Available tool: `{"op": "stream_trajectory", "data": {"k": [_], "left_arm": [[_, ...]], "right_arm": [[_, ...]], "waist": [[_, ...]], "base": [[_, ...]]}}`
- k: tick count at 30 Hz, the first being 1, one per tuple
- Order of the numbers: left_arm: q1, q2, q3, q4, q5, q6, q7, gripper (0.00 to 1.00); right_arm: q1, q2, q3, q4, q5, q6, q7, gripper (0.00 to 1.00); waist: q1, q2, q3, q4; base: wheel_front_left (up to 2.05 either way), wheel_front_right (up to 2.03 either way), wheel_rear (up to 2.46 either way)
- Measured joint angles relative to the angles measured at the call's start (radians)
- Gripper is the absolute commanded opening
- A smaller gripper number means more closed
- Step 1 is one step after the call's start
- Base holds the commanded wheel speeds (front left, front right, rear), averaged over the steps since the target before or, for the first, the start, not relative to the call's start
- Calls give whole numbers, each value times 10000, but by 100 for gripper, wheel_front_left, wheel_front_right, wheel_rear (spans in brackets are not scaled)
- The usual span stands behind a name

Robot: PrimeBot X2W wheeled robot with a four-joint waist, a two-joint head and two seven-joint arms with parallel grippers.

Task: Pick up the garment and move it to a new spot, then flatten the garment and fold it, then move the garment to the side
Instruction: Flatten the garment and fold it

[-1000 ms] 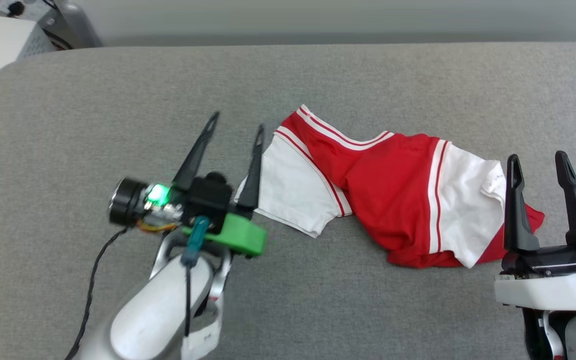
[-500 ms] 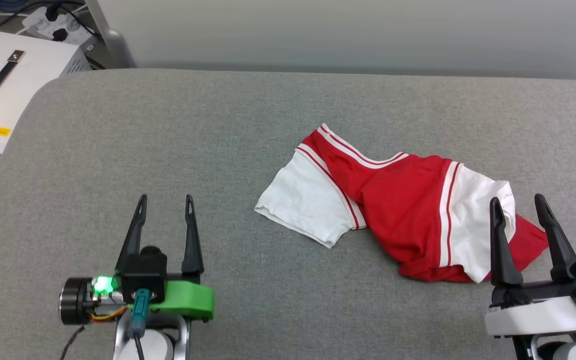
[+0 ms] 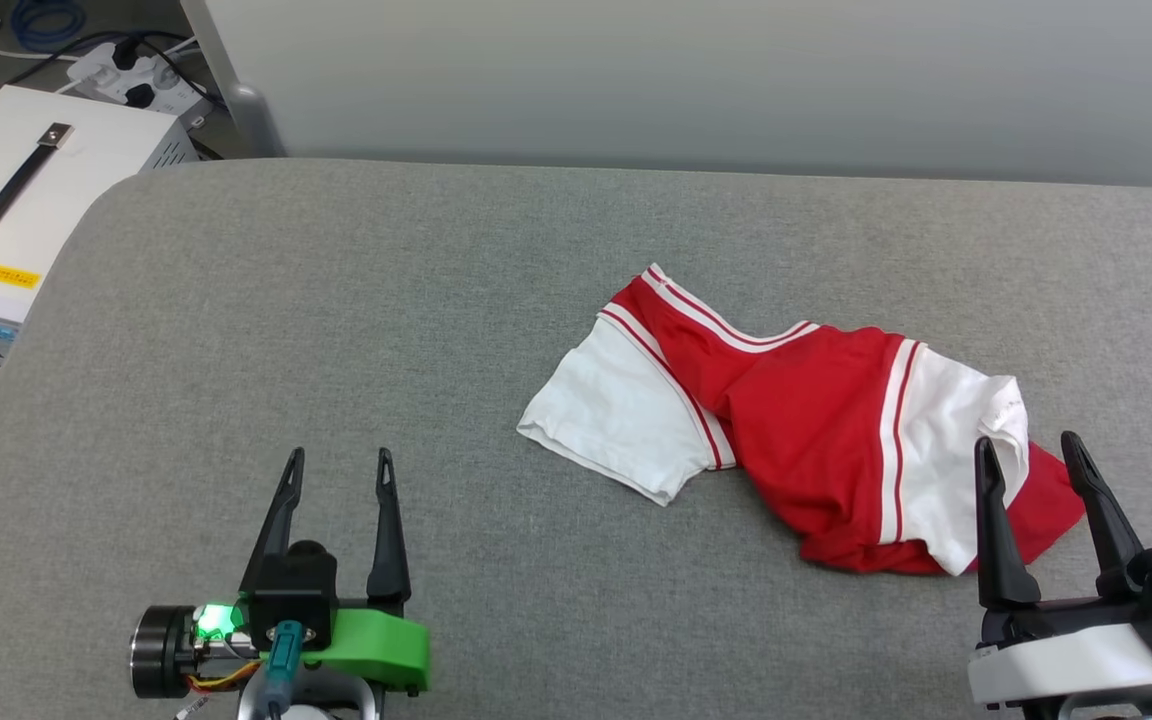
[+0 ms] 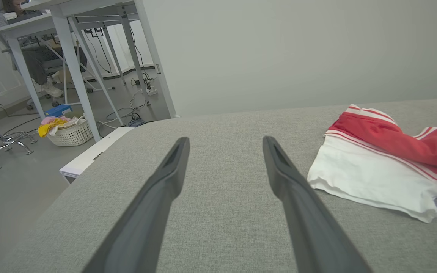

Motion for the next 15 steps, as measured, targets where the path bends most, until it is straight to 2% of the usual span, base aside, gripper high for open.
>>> {"op": "stream_trajectory", "data": {"k": [15], "left_arm": [[100, -439, 539, 130, 589, -581, 0, 100]], "right_arm": [[16, 0, 48, 128, 4, 0, 0, 100]], "waist": [[0, 0, -90, -70]], "base": [[0, 0, 0]]}}
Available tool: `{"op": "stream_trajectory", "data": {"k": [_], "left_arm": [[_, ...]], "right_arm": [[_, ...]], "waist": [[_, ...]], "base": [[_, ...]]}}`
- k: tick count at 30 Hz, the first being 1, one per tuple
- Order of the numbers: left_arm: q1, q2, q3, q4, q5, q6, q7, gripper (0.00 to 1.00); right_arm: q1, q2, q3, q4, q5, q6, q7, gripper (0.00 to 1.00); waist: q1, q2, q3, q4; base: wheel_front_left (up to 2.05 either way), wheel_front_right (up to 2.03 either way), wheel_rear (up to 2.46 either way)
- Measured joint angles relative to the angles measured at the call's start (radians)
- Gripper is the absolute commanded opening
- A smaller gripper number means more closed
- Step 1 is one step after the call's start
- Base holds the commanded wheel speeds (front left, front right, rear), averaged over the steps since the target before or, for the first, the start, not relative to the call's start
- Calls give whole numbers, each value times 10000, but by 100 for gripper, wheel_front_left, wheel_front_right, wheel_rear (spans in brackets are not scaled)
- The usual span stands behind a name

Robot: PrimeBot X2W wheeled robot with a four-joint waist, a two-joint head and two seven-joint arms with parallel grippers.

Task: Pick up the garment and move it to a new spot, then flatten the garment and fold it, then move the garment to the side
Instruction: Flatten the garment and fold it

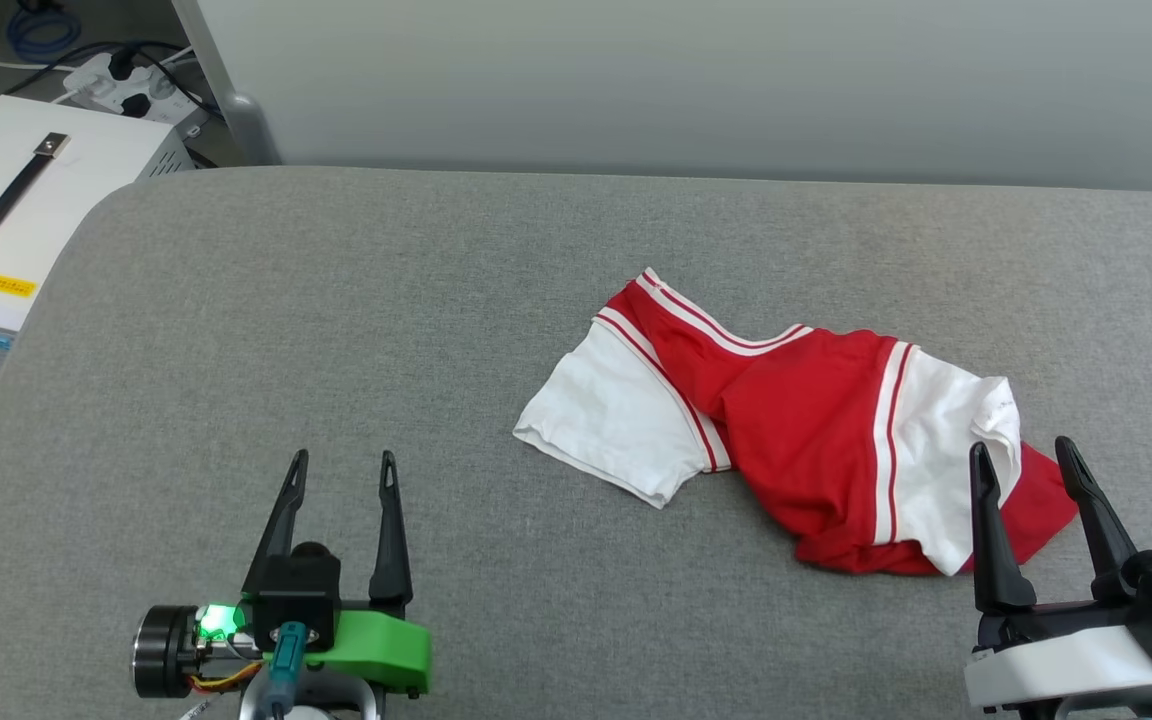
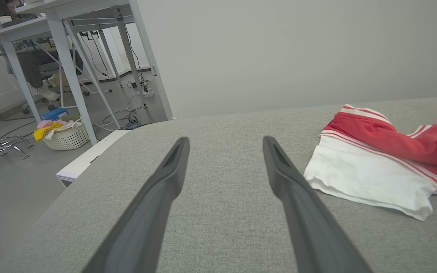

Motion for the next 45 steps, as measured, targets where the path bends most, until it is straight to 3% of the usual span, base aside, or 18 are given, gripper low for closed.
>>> {"op": "stream_trajectory", "data": {"k": [8, 14, 16, 21, 23, 29, 34, 39, 45], "left_arm": [[3, -130, 107, 13, 186, -161, 0, 100], [-9, -267, 113, -8, 290, -253, 0, 100], [-18, -293, 113, -15, 313, -267, 0, 100], [-126, -349, 109, -94, 366, -345, 0, 100], [-192, -360, 100, -121, 399, -349, 2, 100], [-553, -512, -35, -190, 443, -431, 0, 100], [-943, -648, -157, -240, 453, -433, 0, 100], [-1402, -788, -351, -337, 464, -430, 0, 100], [-1842, -934, -554, -493, 453, -376, 0, 100]], "right_arm": [[-166, 4, -217, -84, -199, 0, 0, 100], [-1768, -69, -834, -539, -654, 0, 0, 100], [-2363, -489, -838, -481, -650, 0, -2, 100], [-4003, -2499, 50, 775, -54, 0, 138, 100], [-4644, -3310, 825, 1273, 345, 0, 849, 100], [-6535, -5914, 4305, 1956, 3340, 0, 4986, 100], [-7855, -7386, 6188, 2052, 5329, 0, 7714, 100], [-8974, -7900, 7350, 2479, 6491, 0, 9505, 100], [-9884, -8019, 8865, 3235, 6485, 0, 10065, 100]], "waist": [[0, 0, 3, -9], [0, 0, 160, 0], [0, 0, 235, 16], [0, 0, 495, 86], [0, 0, 621, 112], [1, 0, 1160, 257], [0, 1, 1706, 460], [1, 0, 2360, 751], [2, 0, 3136, 1161]], "base": [[0, 0, 0], [0, 0, 0], [0, 0, 0], [0, 0, 0], [0, 0, 0], [0, 0, 0], [0, 0, 0], [0, 0, 0], [0, 0, 0]]}}
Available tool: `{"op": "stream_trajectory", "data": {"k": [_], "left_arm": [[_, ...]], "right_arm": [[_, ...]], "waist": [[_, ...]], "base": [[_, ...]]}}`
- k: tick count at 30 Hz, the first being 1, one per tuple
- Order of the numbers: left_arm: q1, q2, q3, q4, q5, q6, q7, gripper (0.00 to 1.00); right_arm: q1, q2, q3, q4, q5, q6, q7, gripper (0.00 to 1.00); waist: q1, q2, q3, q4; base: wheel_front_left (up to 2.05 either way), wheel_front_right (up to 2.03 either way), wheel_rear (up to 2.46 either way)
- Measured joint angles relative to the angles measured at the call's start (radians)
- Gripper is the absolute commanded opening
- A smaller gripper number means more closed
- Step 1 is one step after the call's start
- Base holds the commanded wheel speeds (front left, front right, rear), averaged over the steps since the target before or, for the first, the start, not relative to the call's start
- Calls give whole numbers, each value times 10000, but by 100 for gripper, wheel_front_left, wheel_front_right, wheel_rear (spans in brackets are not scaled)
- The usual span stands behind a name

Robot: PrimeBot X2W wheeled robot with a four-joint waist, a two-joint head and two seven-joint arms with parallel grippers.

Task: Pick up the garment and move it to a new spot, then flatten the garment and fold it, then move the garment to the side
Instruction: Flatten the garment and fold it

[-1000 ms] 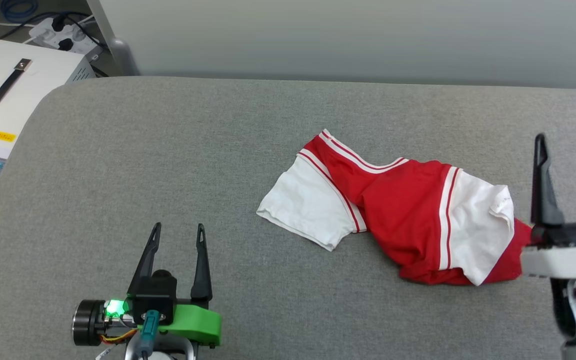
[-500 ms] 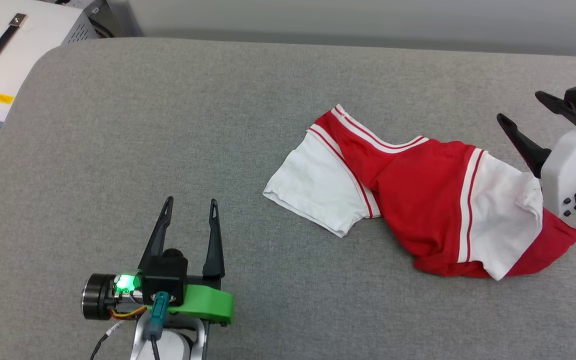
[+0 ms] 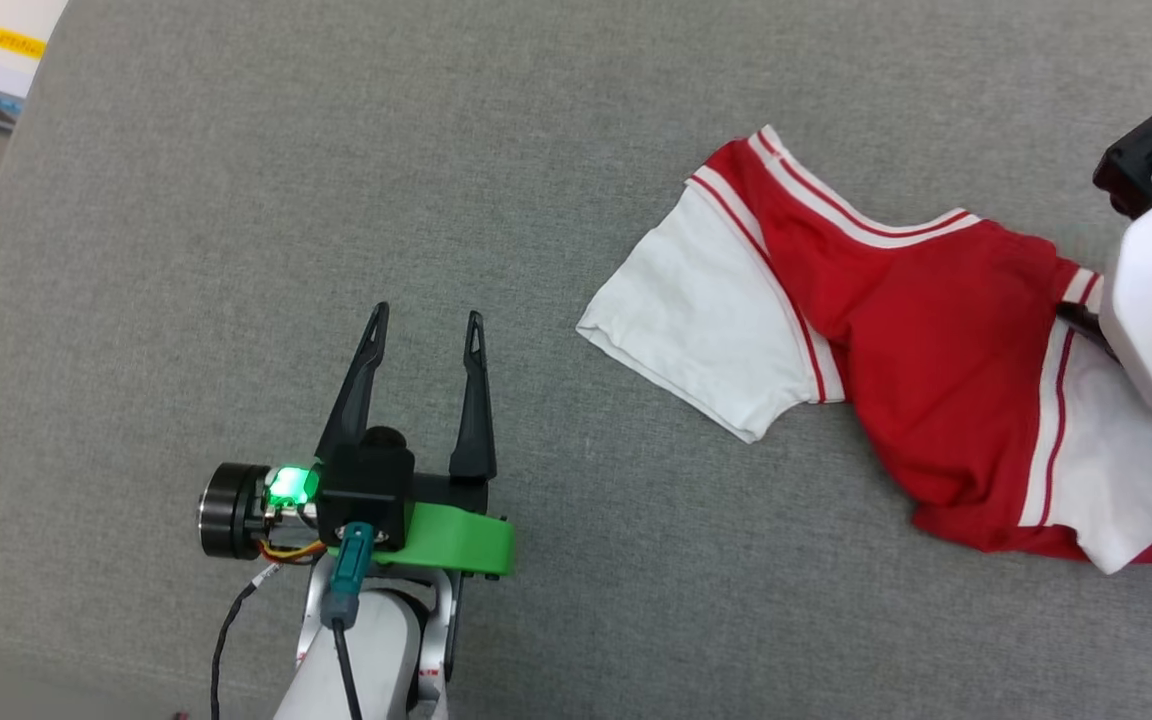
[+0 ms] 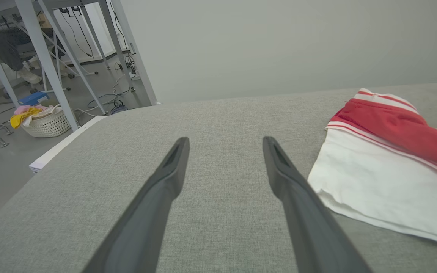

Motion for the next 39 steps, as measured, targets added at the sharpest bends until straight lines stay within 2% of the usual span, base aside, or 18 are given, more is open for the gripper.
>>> {"op": "stream_trajectory", "data": {"k": [4, 9, 10, 11, 19, 25, 32, 39], "left_arm": [[-162, -50, -113, -54, -36, 58, 0, 100], [-183, -71, -82, -81, -82, 132, 0, 100], [-183, -71, -48, -77, -84, 136, 0, 100], [-183, -73, -23, -73, -84, 136, 0, 100], [-128, -69, 104, 25, -59, 105, 0, 100], [439, -48, 286, 56, -33, 109, 0, 100], [840, -19, 380, 10, -31, 109, 0, 100], [951, -12, 393, -82, -17, 105, 0, 100]], "right_arm": [[-125, -113, 750, 635, 274, -13, 48, 100], [-564, -290, 1329, 788, 625, -12, -368, 100], [-627, -336, 1419, 815, 696, 2, -556, 25], [-656, -351, 1530, 832, 777, 6, -765, 0], [-603, -282, 2050, 1060, 740, 2, -3108, 0], [-84, -635, 1438, 487, 548, 2, -4550, 0], [899, -1287, -44, -380, 376, 2, -5055, 0], [1735, -1975, -1806, -963, 142, 2, -4470, 0]], "waist": [[-1, 0, 409, 318], [-1, -1, 727, 603], [-1, 0, 754, 620], [-1, 0, 752, 613], [0, 0, 271, 390], [0, 0, -424, 114], [0, 0, -1034, -246], [-1, 0, -1176, -507]], "base": [[0, 0, 0], [0, 0, 0], [0, 0, 0], [0, 0, 0], [0, 0, 0], [0, 0, 0], [0, 0, 0], [0, 0, 0]]}}
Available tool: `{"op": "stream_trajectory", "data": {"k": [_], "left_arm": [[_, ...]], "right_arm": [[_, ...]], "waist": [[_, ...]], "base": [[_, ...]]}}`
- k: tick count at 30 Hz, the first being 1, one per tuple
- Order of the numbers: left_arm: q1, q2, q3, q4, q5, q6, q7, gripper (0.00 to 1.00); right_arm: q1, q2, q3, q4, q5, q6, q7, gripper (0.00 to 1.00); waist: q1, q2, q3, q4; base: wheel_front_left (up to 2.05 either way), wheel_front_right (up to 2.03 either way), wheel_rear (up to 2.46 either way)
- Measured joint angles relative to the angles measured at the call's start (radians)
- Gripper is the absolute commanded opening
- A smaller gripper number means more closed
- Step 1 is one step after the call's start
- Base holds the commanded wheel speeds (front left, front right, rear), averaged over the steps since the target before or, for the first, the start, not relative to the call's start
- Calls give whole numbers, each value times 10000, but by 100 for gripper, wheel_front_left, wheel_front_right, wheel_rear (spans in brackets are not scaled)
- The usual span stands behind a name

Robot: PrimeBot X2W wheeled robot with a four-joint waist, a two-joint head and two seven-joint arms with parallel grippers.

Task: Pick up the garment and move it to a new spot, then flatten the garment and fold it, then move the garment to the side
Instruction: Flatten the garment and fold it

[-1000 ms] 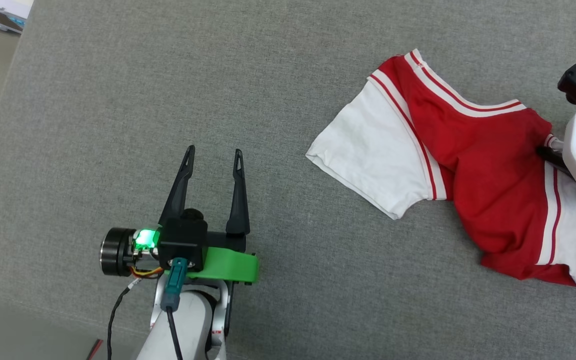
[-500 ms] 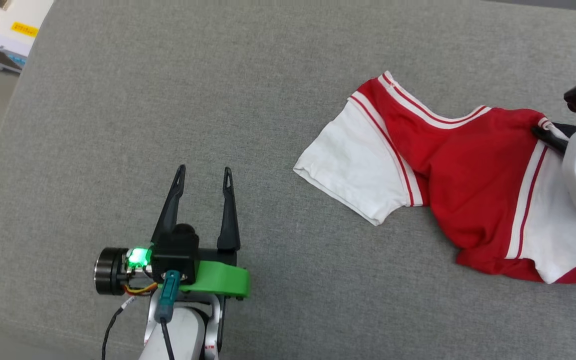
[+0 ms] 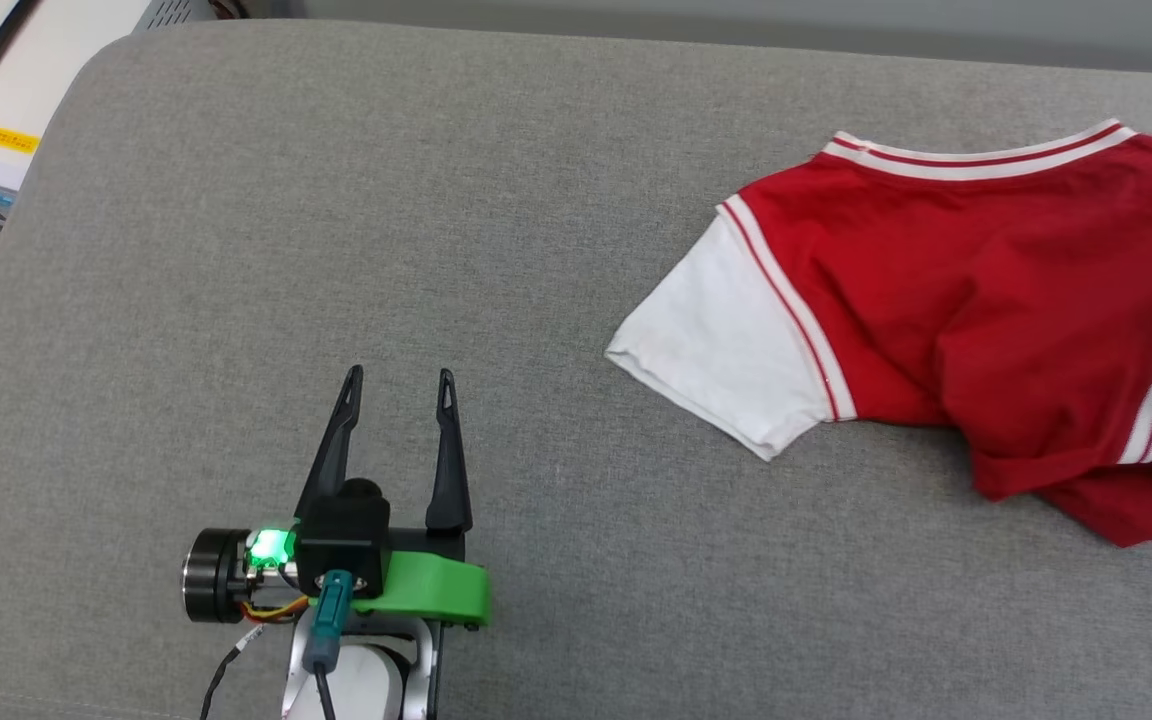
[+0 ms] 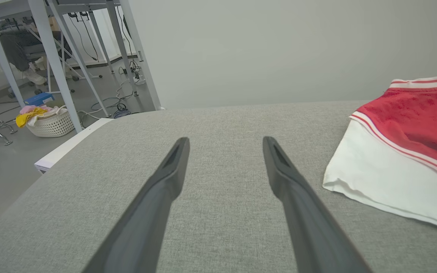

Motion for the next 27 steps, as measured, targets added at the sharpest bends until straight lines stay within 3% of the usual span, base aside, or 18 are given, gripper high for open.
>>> {"op": "stream_trajectory", "data": {"k": [1, 4, 12, 19, 27], "left_arm": [[-12, -8, -21, -29, -4, 0, 0, 100], [-21, -21, -42, -35, -17, 0, 0, 100], [-406, -75, -180, -186, -79, 2, 0, 100], [-1210, -100, -587, -221, -138, 19, 0, 100], [-1482, -102, -957, -224, -407, 261, 0, 100]], "right_arm": [[287, -407, -736, -111, -44, 0, 426, 0], [419, -694, -1267, -155, -157, 0, 894, 0], [-247, -727, -1678, 117, -1183, 0, 1956, 0], [-2094, 155, -1216, 1789, -2470, 0, 2226, 0], [-2715, 1361, -790, 4591, -2575, -6, 2230, 0]], "waist": [[0, 0, 109, 70], [0, 0, 274, 156], [0, 0, 1007, 393], [1, 0, 1943, 719], [1, 0, 2827, 1159]], "base": [[0, 0, 0], [0, 0, 0], [0, 0, 0], [0, 0, 0], [0, 0, 0]]}}
